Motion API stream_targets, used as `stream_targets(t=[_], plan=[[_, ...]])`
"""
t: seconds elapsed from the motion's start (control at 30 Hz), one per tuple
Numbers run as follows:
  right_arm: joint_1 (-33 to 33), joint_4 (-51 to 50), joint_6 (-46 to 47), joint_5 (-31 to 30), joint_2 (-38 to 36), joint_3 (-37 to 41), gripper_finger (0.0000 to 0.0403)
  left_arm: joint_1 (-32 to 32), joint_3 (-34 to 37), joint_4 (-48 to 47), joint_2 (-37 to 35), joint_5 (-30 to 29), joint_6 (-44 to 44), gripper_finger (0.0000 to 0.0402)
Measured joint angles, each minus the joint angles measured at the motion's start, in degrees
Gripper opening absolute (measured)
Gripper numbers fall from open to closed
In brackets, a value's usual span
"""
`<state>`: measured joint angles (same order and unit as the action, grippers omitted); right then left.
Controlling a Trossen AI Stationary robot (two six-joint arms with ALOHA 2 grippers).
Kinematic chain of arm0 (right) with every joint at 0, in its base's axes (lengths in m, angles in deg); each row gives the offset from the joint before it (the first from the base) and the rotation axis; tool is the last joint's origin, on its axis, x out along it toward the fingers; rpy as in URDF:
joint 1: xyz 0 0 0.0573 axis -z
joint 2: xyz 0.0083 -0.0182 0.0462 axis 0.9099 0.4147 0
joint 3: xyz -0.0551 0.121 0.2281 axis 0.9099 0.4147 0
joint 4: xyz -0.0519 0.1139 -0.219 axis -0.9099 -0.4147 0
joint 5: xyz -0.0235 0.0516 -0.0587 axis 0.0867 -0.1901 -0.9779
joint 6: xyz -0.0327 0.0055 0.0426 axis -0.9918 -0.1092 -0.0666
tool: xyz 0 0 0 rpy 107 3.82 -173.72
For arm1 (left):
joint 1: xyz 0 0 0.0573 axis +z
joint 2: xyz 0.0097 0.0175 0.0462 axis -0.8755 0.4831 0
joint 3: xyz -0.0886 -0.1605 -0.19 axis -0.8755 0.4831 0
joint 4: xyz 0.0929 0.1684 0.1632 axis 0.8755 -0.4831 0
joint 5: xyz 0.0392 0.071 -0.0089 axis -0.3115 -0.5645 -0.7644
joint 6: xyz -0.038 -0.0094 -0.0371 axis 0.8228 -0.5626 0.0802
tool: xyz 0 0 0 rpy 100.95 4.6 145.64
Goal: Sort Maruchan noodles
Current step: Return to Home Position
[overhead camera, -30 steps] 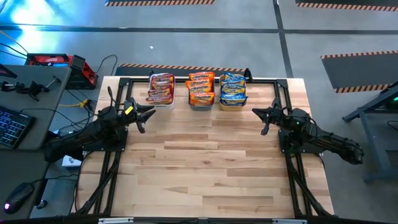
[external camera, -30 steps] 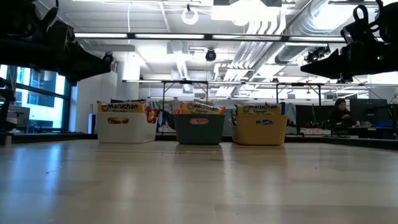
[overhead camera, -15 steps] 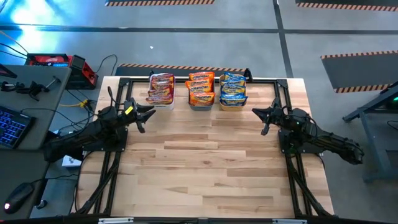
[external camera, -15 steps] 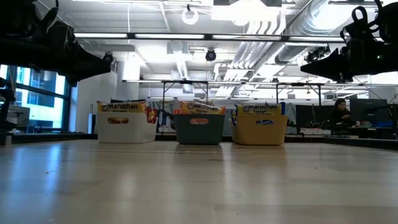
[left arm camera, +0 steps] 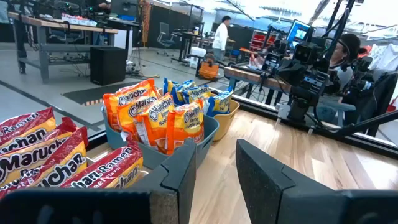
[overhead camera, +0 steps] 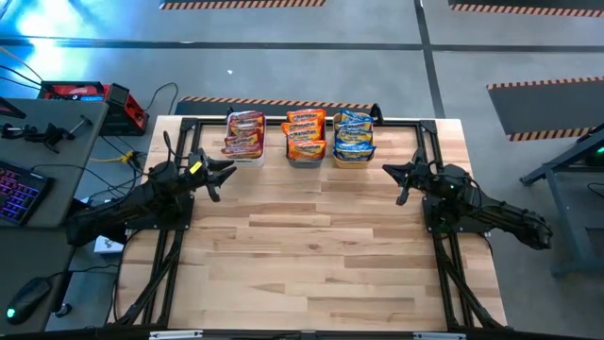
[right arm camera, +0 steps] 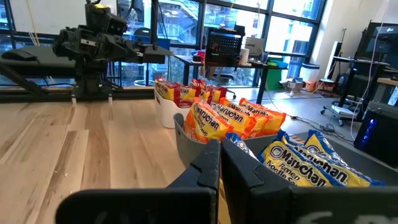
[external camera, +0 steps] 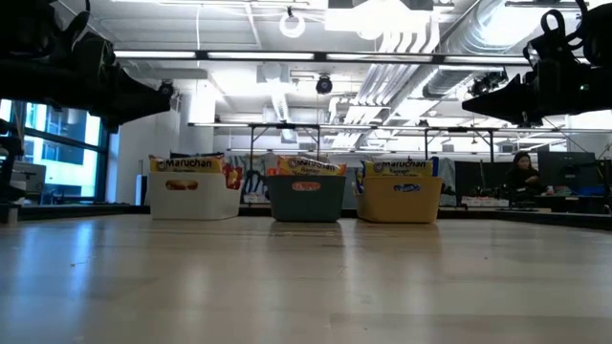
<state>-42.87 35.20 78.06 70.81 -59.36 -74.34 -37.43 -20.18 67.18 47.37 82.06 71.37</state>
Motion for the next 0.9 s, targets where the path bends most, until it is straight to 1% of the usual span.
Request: stream_targets(t=[0.13,0.27,0.4,0.9], plan=[[0.0,0.0,0.0,0.0,0.0,0.0,0.0,-0.1,0.0,0.0,0.0,0.0,0.0,0.0101],[0.0,0.0,0.0,0.0,0.0,0.0,0.0,-2.8,0.0,0.0,0.8,0.3,0.0,0.0101],[0.0,0.0,0.0,0.0,0.0,0.0,0.0,-4.1,0.0,0.1,0.8,0.2,0.0,0.0101],[0.0,0.0,0.0,0.0,0.0,0.0,0.0,-4.3,0.0,0.0,0.8,0.1,0.0,0.0101]])
